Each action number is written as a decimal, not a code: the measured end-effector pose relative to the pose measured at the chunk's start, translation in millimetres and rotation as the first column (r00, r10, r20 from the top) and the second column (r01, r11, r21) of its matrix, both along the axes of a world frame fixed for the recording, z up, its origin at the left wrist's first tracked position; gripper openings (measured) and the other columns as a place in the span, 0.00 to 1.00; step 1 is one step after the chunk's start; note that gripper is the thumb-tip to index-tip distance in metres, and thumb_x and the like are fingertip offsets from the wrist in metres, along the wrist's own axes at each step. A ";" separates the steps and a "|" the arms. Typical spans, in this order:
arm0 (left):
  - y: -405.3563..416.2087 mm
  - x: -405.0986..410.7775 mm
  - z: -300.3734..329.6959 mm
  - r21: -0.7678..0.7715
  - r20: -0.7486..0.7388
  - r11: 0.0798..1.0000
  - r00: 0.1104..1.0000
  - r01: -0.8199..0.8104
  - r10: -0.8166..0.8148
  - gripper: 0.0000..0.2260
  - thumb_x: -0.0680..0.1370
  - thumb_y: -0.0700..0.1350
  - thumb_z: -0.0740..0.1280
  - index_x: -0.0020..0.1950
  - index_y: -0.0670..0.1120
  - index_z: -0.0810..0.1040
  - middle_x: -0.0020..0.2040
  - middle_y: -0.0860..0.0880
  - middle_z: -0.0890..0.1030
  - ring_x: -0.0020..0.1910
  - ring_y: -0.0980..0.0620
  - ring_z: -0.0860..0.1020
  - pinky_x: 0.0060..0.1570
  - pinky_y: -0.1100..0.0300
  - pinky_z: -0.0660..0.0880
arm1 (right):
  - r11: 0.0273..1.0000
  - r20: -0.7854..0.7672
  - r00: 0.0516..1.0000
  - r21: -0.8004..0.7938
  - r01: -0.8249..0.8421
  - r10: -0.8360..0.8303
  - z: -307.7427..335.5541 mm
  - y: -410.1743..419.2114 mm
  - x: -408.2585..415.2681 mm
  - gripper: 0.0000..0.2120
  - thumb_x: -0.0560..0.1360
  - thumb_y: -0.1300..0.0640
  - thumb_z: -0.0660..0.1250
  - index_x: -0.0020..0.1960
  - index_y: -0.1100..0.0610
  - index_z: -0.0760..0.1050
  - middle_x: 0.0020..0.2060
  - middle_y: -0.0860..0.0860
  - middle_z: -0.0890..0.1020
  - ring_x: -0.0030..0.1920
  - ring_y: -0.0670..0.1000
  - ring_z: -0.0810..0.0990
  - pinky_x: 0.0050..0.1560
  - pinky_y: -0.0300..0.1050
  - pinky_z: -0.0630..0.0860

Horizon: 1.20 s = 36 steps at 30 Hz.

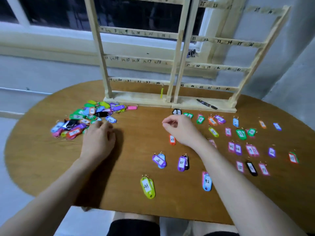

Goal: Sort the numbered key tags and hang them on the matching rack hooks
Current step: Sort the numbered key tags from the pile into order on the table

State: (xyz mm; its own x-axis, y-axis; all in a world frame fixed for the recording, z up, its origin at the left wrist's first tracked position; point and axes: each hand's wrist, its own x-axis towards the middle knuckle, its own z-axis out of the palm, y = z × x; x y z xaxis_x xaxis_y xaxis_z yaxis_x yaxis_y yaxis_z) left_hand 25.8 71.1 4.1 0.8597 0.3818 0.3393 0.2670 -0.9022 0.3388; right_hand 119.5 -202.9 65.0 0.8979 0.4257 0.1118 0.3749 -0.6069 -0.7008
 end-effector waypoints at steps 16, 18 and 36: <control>56.2 1.0 -13.9 -0.010 0.030 0.989 0.989 -0.147 0.148 0.18 0.75 0.61 0.70 0.63 0.59 0.81 0.61 0.46 0.75 0.60 0.42 0.70 0.62 0.45 0.67 | 0.973 0.126 0.988 -0.222 -0.063 0.093 -53.1 180.9 21.9 0.18 0.77 0.38 0.68 0.64 0.42 0.80 0.51 0.45 0.75 0.55 0.49 0.75 0.51 0.44 0.68; 55.9 6.3 -13.3 0.018 0.049 0.993 0.992 -0.116 0.115 0.16 0.75 0.62 0.71 0.60 0.60 0.82 0.61 0.46 0.75 0.59 0.42 0.70 0.60 0.46 0.66 | 0.978 0.147 0.985 -0.201 -0.063 0.094 -55.8 182.5 23.8 0.17 0.77 0.38 0.68 0.63 0.42 0.80 0.50 0.43 0.74 0.55 0.48 0.75 0.51 0.44 0.67; 65.3 16.9 -7.2 -0.219 0.109 0.976 0.994 -0.005 0.029 0.04 0.75 0.49 0.74 0.46 0.53 0.80 0.49 0.56 0.78 0.54 0.49 0.72 0.52 0.55 0.58 | 0.996 0.082 0.996 0.083 -0.033 0.026 -63.7 177.7 28.0 0.05 0.76 0.55 0.69 0.44 0.47 0.74 0.41 0.42 0.80 0.42 0.46 0.76 0.43 0.43 0.71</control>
